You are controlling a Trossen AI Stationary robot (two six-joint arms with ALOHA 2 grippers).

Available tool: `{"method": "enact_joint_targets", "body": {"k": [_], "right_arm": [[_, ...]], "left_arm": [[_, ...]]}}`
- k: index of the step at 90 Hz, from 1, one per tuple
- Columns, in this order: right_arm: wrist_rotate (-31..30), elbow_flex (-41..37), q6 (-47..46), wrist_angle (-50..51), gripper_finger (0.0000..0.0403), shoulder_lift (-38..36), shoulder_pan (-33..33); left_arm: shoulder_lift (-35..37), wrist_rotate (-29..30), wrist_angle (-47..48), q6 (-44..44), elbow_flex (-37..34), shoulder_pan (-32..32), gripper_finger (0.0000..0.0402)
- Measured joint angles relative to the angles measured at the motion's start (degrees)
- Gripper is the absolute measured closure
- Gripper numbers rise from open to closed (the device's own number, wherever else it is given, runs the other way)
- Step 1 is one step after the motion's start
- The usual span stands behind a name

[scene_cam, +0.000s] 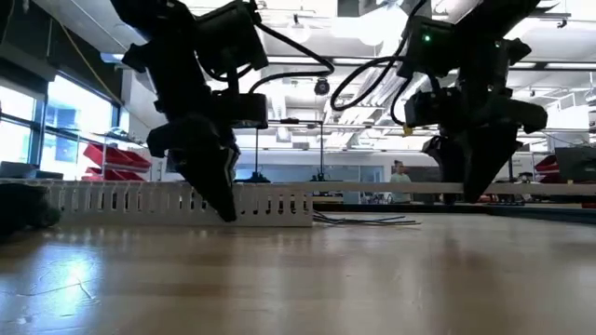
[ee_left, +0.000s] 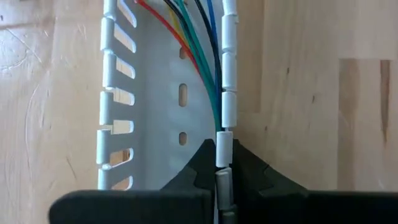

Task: Ziptie cables
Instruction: Close the white cable duct

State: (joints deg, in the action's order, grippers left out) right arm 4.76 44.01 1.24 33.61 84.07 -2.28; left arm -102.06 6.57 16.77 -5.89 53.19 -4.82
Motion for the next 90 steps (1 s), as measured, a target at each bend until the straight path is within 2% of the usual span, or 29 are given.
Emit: {"method": "enact_joint_targets", "body": {"k": [11, 29, 38, 56, 65, 79, 90], "right_arm": [[-0.5, 0.0, 3.8, 1.2, 0.0181, 0.0, 0.0], [-0.5, 0.1, 4.8, 1.9, 0.0181, 0.0, -0.1], [-0.1, 0.2, 4.8, 2.0, 0.0181, 0.0, 0.0], [0.7, 0.4, 5.1, 1.0, 0.0181, 0.0, 0.1], [0.7, 0.4, 5.1, 1.3, 0.0181, 0.0, 0.1], [0.4, 0.4, 4.7, 1.8, 0.0181, 0.0, 0.1], [0.3, 0.3, 3.5, 2.3, 0.0181, 0.0, 0.0]], "left_arm": [[-0.1, -0.1, -0.9, -0.7, 0.1, 0.1, 0.04], [0.0, 1.2, -0.9, -5.0, 0.4, -0.1, 0.0389], [0.4, 1.3, -0.3, -6.3, 0.4, -0.1, 0.0354], [3.6, 1.1, 1.9, -8.2, 0.3, 0.1, 0.0242], [4.9, 0.5, 2.1, -9.5, 0.3, 0.0, 0.0201], [5.5, 1.9, -0.8, -14.6, 0.3, 0.0, 0.0181], [4.1, 1.9, -8.1, -11.8, 0.2, 0.1, 0.018]]}}
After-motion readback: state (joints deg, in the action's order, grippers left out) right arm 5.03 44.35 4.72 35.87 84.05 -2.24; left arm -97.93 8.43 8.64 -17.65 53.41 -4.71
